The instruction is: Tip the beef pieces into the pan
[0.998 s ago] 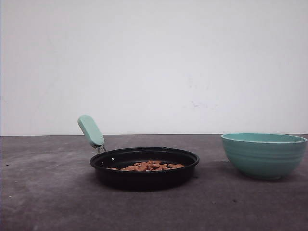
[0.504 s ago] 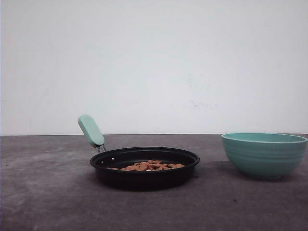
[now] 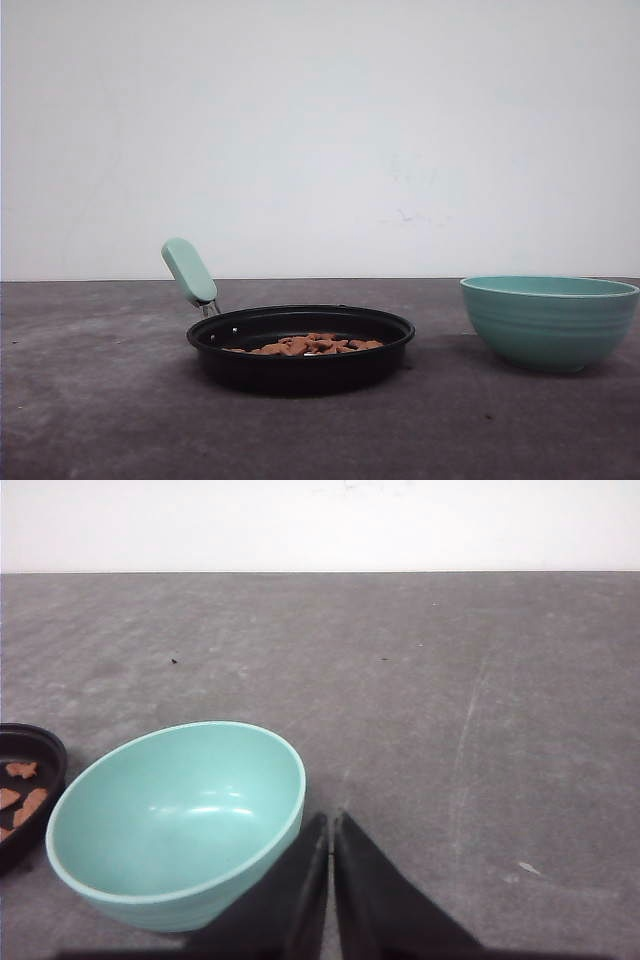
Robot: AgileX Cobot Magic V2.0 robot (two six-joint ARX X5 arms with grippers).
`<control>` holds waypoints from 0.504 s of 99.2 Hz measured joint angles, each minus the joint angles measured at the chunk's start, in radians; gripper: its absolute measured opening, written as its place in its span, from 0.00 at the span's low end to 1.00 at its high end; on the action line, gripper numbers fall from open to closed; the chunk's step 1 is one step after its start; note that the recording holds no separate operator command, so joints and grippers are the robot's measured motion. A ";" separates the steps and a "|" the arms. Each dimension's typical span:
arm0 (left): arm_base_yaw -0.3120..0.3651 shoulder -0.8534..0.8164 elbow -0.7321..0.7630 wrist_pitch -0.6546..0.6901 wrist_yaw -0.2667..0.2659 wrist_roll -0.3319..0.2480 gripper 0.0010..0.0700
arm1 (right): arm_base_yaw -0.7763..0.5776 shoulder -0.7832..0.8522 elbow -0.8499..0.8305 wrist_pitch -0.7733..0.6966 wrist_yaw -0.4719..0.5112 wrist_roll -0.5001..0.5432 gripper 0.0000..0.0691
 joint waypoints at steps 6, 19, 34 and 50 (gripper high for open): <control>0.000 0.000 0.000 0.000 0.000 0.000 0.02 | 0.000 0.000 0.000 0.000 0.000 0.000 0.01; 0.000 0.000 0.000 0.000 0.000 0.000 0.02 | 0.000 0.000 0.000 0.000 0.000 0.000 0.01; 0.055 0.000 0.000 0.007 -0.006 0.021 0.02 | 0.000 0.000 0.000 0.001 0.000 0.000 0.01; 0.174 -0.011 -0.119 0.193 -0.013 0.085 0.02 | 0.000 0.000 -0.001 0.001 0.000 0.000 0.01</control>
